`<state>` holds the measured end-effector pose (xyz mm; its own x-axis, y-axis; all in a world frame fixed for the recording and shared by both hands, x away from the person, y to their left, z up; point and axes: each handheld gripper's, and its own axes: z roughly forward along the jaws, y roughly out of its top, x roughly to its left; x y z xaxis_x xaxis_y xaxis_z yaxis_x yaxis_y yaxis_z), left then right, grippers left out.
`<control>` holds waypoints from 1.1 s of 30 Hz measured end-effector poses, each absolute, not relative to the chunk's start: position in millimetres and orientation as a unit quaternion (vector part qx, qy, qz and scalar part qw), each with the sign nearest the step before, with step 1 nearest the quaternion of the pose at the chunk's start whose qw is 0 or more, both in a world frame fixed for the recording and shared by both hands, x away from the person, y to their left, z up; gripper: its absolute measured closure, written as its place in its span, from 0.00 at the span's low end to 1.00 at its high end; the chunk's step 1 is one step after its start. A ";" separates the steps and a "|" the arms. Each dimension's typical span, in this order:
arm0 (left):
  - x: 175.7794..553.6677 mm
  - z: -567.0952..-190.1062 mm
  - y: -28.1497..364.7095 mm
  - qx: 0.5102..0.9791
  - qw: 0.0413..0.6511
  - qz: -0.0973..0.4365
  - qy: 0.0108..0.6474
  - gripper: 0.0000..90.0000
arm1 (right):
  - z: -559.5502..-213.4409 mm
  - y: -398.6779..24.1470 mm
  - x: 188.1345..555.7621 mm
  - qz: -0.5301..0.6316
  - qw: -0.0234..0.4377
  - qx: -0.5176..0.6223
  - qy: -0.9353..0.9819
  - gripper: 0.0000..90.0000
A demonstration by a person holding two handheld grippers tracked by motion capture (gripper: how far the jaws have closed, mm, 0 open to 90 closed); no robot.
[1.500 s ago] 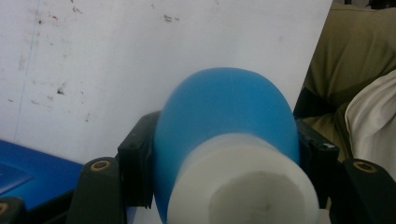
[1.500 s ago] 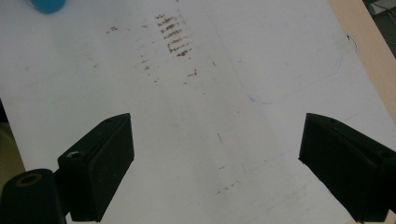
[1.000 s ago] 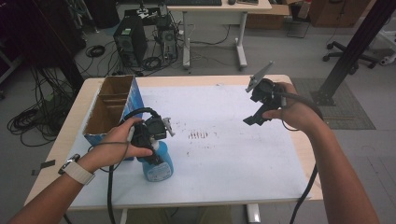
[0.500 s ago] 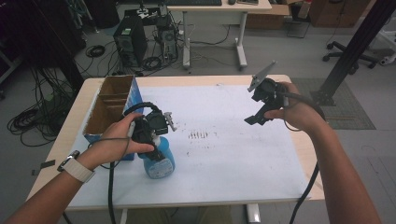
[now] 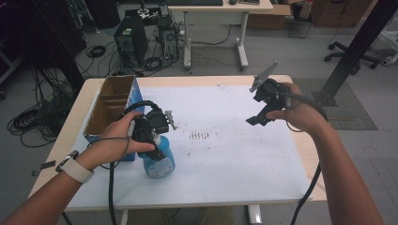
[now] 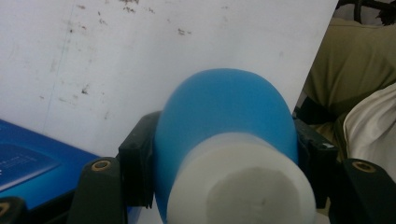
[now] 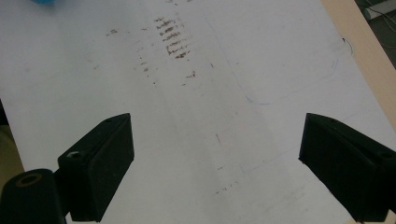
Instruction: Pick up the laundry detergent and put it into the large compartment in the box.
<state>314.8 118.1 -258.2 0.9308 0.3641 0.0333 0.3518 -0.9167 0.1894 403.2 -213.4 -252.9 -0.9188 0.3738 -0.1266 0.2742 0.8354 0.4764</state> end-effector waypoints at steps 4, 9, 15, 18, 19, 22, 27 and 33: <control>314.5 -255.7 118.0 0.978 0.089 0.036 0.187 0.42 | -252.7 -213.0 403.1 0.232 0.108 0.169 0.952 0.11; 313.7 -252.3 118.5 0.976 0.090 0.037 0.192 0.42 | -251.8 -213.9 402.4 0.234 0.109 0.170 0.951 0.11; 312.8 -248.6 118.1 0.975 0.089 0.038 0.199 0.42 | -250.5 -213.4 401.7 0.234 0.110 0.170 0.951 0.11; 312.7 -245.0 117.7 0.974 0.088 0.041 0.204 0.42 | -249.8 -213.0 401.3 0.234 0.110 0.168 0.951 0.11; 312.3 -242.3 117.6 0.973 0.087 0.042 0.208 0.42 | -249.5 -212.9 401.0 0.235 0.110 0.168 0.951 0.11; 312.6 -239.4 118.1 0.972 0.088 0.042 0.212 0.42 | -249.5 -213.1 400.8 0.233 0.110 0.168 0.952 0.11; 311.9 -231.2 118.6 0.970 0.089 0.045 0.222 0.42 | -248.9 -213.6 400.8 0.234 0.110 0.168 0.951 0.11; 312.7 -221.3 120.0 0.966 0.090 0.047 0.238 0.42 | -248.6 -212.0 401.1 0.235 0.110 0.165 0.951 0.11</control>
